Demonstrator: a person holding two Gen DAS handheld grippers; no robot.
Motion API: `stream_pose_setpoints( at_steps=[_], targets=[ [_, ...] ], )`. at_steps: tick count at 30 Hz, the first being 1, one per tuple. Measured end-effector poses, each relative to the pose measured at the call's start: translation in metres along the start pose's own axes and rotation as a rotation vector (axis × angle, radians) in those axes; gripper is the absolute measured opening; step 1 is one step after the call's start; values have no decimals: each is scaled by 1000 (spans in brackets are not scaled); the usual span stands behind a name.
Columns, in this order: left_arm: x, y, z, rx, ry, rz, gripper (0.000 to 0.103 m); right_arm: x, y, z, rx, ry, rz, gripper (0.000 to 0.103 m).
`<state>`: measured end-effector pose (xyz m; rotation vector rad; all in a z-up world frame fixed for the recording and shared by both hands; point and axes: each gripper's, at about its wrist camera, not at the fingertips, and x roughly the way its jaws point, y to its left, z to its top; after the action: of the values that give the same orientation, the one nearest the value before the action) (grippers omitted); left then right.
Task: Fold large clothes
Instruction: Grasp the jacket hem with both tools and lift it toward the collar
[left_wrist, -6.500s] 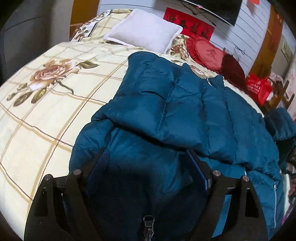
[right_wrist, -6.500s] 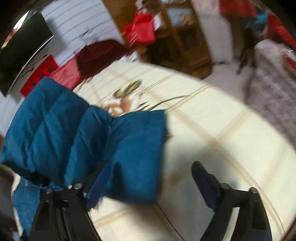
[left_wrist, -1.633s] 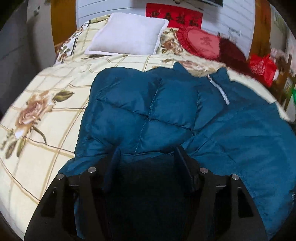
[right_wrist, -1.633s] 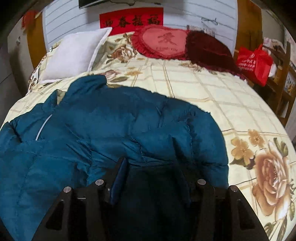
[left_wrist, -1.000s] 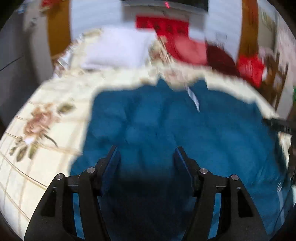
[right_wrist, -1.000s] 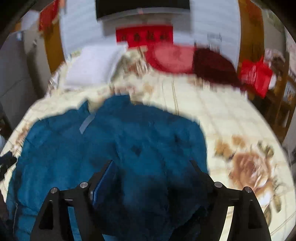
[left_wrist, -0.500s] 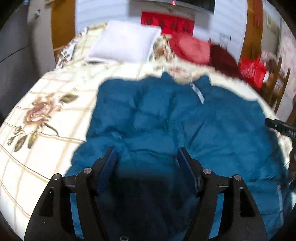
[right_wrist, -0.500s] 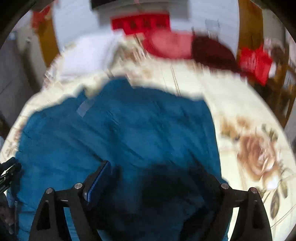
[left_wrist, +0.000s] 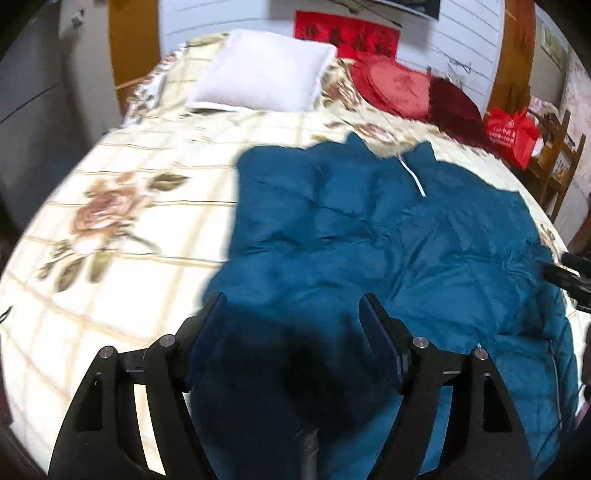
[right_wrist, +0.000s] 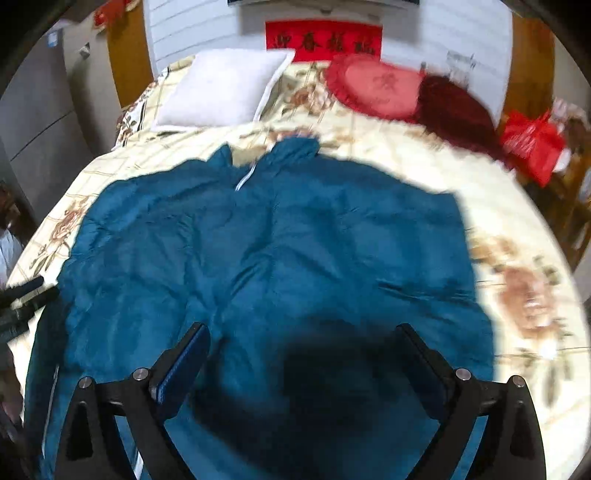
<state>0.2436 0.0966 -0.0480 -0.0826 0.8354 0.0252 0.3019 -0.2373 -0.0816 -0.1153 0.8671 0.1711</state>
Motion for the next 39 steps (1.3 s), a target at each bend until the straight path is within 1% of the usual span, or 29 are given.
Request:
stream_pose_setpoints(
  at_steps=[1,2,3,4,5,7,8,10,12,14,16,19,22,24,25,26,28,29,32,33,34,36,37,39],
  targets=[
    [-7,9,-3,-7,-3,-9,74,-15,-1,-5,-5,-13,2,98],
    [-21,20,-10,-7,-5,-24,74,-39,-4,-17,-7,-27,10,98],
    [-34,31,-18,4,-2,-29,74,-54,-8,-28,-8,-30,13,98],
    [-40,37,-24,14,0,-25,74,-80,-16,-45,-15,-26,8,98],
    [-52,48,-36,31,3,-17,74,-96,-20,-55,-20,-19,-12,98],
    [-67,63,-59,45,11,-2,74,-131,-35,-88,-27,-21,-60,98],
    [-73,73,-73,48,26,0,74,-150,-44,-111,-26,-22,-75,98],
    [-82,88,-102,47,63,1,74,-174,-61,-150,5,-10,-88,98],
    [-89,96,-127,32,92,-25,74,-187,-78,-184,69,8,-82,98],
    [-97,96,-149,24,98,-46,74,-189,-89,-213,135,27,-52,98],
    [-102,87,-168,30,103,-66,74,-187,-94,-236,211,43,-44,98],
    [-99,77,-187,22,132,-94,74,-181,-96,-259,290,44,-3,98],
    [-93,72,-196,24,154,-105,74,-163,-93,-267,305,64,8,98],
    [-89,76,-200,3,172,-116,74,-153,-92,-272,298,78,10,98],
    [-88,79,-202,-9,174,-124,74,-145,-93,-275,303,94,27,98],
    [-87,85,-204,-30,173,-133,74,-142,-97,-279,309,92,44,98],
    [-89,94,-208,-54,152,-146,74,-135,-102,-286,333,86,92,98],
    [-91,98,-209,-63,145,-148,74,-132,-105,-289,349,83,122,101],
    [-95,103,-214,-77,129,-168,74,-135,-107,-292,348,16,159,101],
    [-96,103,-215,-73,130,-175,74,-135,-107,-292,344,10,166,102],
    [-97,102,-216,-69,135,-199,74,-135,-107,-293,335,0,178,103],
    [-100,98,-219,-81,153,-319,74,-135,-105,-293,310,-16,221,103],
    [-101,95,-220,-80,159,-348,74,-135,-105,-293,305,-23,242,103],
    [-103,87,-224,-59,163,-382,74,-136,-108,-294,317,-35,297,103]
  ],
)
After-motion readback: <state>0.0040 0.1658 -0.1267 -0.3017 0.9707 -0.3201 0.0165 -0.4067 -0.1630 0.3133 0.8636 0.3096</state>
